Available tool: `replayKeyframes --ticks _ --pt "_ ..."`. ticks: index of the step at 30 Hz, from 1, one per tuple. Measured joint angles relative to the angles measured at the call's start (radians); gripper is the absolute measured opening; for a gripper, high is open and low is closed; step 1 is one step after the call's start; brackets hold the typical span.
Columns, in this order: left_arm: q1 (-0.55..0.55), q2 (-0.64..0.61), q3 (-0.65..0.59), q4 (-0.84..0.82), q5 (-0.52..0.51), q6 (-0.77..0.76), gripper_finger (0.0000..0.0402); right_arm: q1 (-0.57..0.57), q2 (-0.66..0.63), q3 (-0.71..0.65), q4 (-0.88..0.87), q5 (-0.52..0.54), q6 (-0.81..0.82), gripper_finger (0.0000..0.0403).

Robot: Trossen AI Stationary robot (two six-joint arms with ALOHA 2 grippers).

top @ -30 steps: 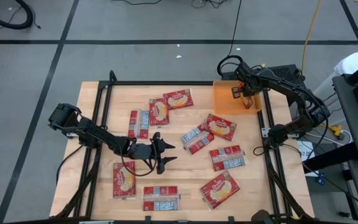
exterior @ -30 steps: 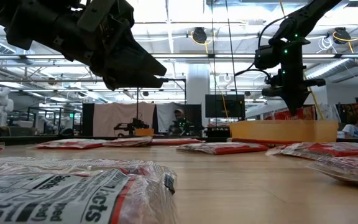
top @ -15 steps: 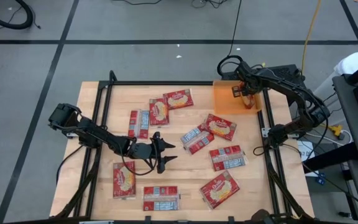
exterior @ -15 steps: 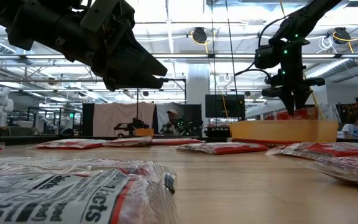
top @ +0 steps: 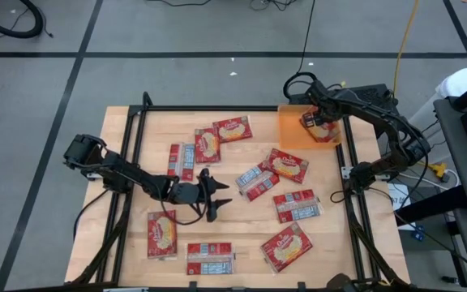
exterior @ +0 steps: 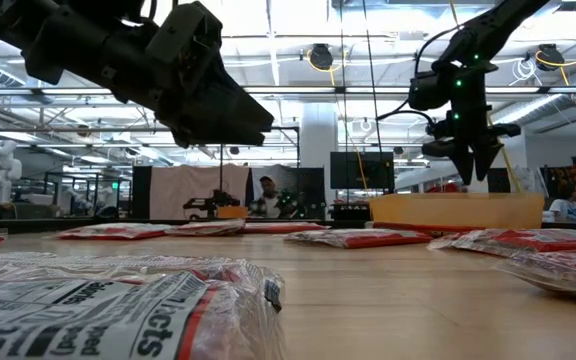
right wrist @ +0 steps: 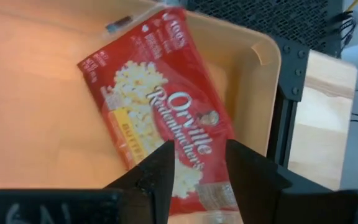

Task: Sort popcorn bags into baskets
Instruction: Put the red popcorn bag into the orange bin

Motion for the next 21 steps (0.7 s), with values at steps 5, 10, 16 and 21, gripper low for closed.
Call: replayKeyframes --ticks 5,10,16,21 --pt "0.0 0.0 0.0 0.0 0.0 -0.015 0.0241 0.002 0.0 0.001 0.007 -0.008 -0.018 0.0134" --pt "0.004 0.0 0.0 0.0 0.0 -0.007 0.0241 0.018 0.007 0.001 0.053 -0.154 -0.033 0.0131" --pt "0.032 0.0 0.0 -0.001 0.0 -0.002 0.0241 0.02 0.08 0.002 0.086 -0.18 -0.086 0.0112" --pt "0.04 0.0 0.0 -0.01 0.0 -0.015 0.0241 0.02 0.158 -0.022 0.114 -0.174 -0.125 0.0086"
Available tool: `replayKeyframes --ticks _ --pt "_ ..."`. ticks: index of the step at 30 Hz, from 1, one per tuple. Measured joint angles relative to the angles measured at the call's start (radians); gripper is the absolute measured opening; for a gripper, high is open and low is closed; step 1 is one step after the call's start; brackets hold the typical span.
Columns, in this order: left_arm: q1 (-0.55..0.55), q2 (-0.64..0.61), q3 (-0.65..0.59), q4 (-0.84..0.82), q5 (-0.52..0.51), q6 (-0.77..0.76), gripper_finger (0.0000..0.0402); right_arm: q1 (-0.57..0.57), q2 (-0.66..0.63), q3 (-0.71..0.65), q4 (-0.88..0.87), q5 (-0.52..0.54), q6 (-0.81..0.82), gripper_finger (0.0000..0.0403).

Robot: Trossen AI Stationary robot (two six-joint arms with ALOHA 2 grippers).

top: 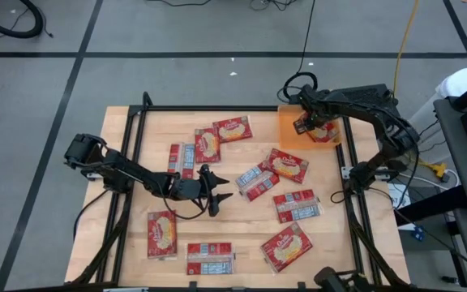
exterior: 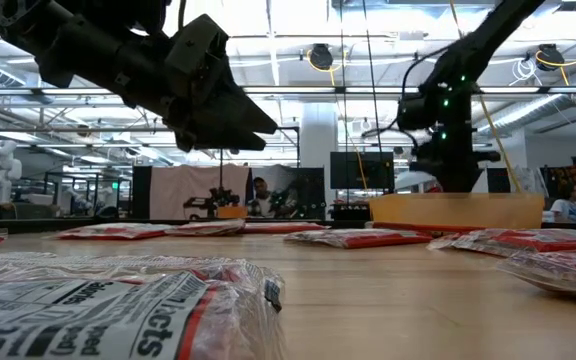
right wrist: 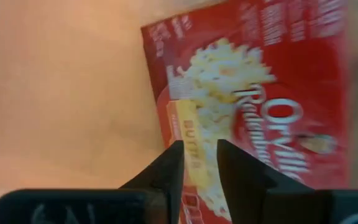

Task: Sort popcorn bags into baskets
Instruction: Put the red popcorn bag into the orange bin

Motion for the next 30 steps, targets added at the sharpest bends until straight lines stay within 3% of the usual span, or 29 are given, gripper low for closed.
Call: replayKeyframes --ticks 6,13,19,30 --pt "-0.001 0.0 0.0 -0.015 0.0 0.0 0.0241 0.0 0.067 -0.005 -0.005 0.184 0.042 0.0056" --pt "-0.001 0.0 0.0 -0.021 0.0 0.001 0.0241 -0.027 0.073 -0.005 -0.041 0.167 0.09 0.004" --pt "-0.004 0.0 0.0 -0.024 0.0 0.0 0.0241 -0.021 0.051 -0.005 -0.055 0.052 0.123 0.004" --pt "-0.017 0.0 0.0 -0.07 0.0 -0.007 0.0241 0.063 -0.096 -0.005 -0.042 0.072 0.133 0.004"
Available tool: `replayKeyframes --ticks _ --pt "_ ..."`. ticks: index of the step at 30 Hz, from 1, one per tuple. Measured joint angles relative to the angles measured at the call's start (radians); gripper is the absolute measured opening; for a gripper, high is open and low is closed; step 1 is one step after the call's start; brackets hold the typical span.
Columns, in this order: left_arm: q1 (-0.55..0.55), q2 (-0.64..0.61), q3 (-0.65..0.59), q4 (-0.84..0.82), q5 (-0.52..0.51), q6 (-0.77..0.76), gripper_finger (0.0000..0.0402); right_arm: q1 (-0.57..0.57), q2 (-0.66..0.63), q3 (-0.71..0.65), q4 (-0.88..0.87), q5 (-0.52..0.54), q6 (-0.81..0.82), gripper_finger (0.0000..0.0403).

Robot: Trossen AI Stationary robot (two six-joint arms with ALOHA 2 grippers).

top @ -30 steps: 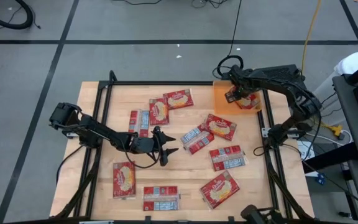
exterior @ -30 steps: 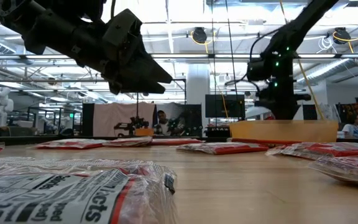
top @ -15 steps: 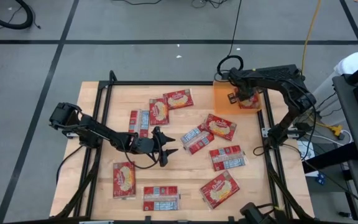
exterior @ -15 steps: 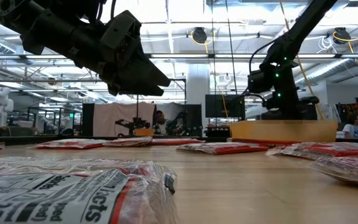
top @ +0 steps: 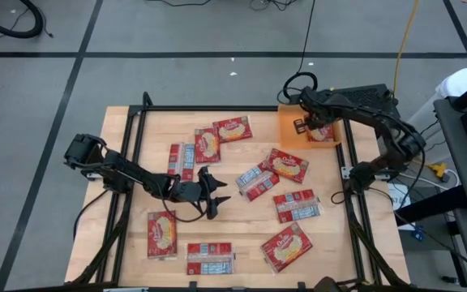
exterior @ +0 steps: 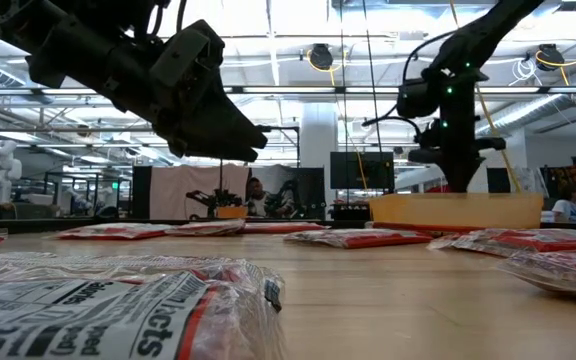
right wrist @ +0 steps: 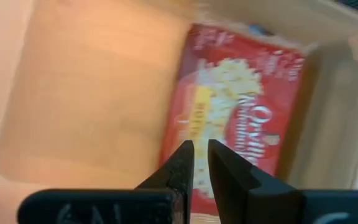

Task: Sort popcorn bags into baskets
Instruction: Put the red popcorn bag into the orange bin

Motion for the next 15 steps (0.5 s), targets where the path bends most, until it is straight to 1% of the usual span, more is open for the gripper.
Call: replayKeyframes --ticks 4,9,15 --pt "0.0 0.0 0.0 0.0 0.0 -0.018 0.0241 0.001 0.028 -0.012 0.07 -0.001 -0.025 0.004" --pt "0.0 0.0 0.0 0.003 -0.006 -0.039 0.0241 -0.031 0.073 -0.052 0.169 -0.026 -0.072 0.0038" --pt "0.001 0.0 0.0 0.004 -0.01 -0.038 0.0241 -0.075 0.12 -0.088 0.187 -0.019 -0.098 0.0037"
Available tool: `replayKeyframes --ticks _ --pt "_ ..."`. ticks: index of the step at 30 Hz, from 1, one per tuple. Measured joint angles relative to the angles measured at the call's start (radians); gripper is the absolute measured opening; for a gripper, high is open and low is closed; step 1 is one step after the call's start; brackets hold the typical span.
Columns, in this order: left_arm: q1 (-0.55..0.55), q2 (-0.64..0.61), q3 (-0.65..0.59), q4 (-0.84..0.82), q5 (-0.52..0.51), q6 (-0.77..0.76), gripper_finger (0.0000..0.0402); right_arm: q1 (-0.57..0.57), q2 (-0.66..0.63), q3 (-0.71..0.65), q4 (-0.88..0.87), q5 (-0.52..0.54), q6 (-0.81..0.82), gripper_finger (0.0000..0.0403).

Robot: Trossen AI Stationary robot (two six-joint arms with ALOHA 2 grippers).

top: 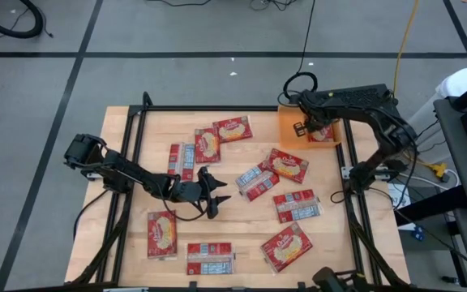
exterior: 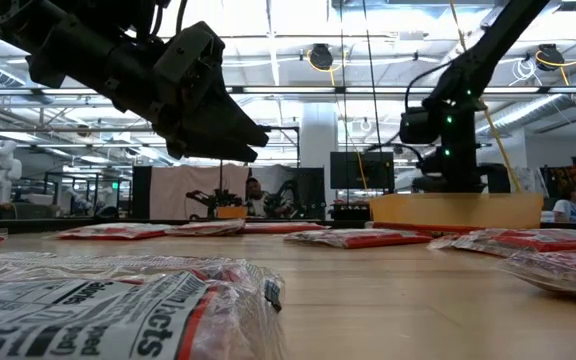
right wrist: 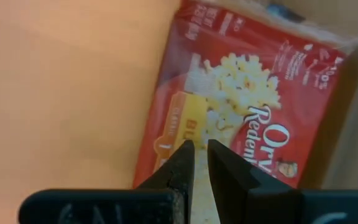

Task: Sort popcorn bags into baskets
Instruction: Put the red popcorn bag into the orange bin

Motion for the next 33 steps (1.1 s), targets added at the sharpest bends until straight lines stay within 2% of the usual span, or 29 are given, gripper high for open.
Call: replayKeyframes --ticks 9,14,17,23,26,29,33 --pt "0.017 0.0 0.0 0.001 -0.001 0.013 0.0241 -0.032 0.001 -0.049 0.05 0.052 -0.022 0.0037" --pt "0.016 0.0 0.0 0.001 -0.001 0.019 0.0241 -0.011 -0.087 -0.051 0.04 -0.001 -0.028 0.0037" --pt "0.016 0.0 0.0 0.001 -0.03 0.014 0.0241 0.039 -0.162 -0.051 0.042 -0.012 -0.036 0.0037" --pt "0.016 0.0 0.0 -0.053 -0.096 -0.029 0.0241 0.242 -0.361 -0.076 0.126 -0.11 -0.035 0.0037" --pt "0.016 0.0 0.0 -0.108 -0.133 -0.05 0.0241 0.398 -0.46 -0.152 0.267 -0.12 -0.03 0.0037" --pt "0.033 0.0 0.0 -0.159 -0.145 -0.131 0.0241 0.55 -0.533 -0.248 0.451 -0.209 -0.046 0.0037" --pt "0.104 -0.027 0.0 -0.211 -0.128 -0.248 0.0241 0.748 -0.565 -0.343 0.662 -0.214 -0.086 0.0037"
